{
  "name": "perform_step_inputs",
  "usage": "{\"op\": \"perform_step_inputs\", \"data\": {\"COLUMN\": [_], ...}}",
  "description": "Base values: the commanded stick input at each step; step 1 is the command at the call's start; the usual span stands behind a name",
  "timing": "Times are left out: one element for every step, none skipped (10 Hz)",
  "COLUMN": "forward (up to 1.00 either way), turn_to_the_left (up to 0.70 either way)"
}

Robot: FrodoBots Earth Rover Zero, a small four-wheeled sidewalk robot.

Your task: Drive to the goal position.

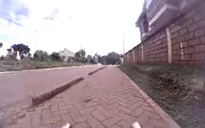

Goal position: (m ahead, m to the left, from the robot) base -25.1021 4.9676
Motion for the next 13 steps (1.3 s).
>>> {"op": "perform_step_inputs", "data": {"forward": [0.5,0.5,0.5,0.5,0.5,0.5,0.49,0.43,0.38,0.32,0.27,0.21,0.16], "turn_to_the_left": [0.0,0.0,0.0,0.0,0.0,0.0,0.0,0.0,0.0,0.0,0.0,0.0,0.0]}}
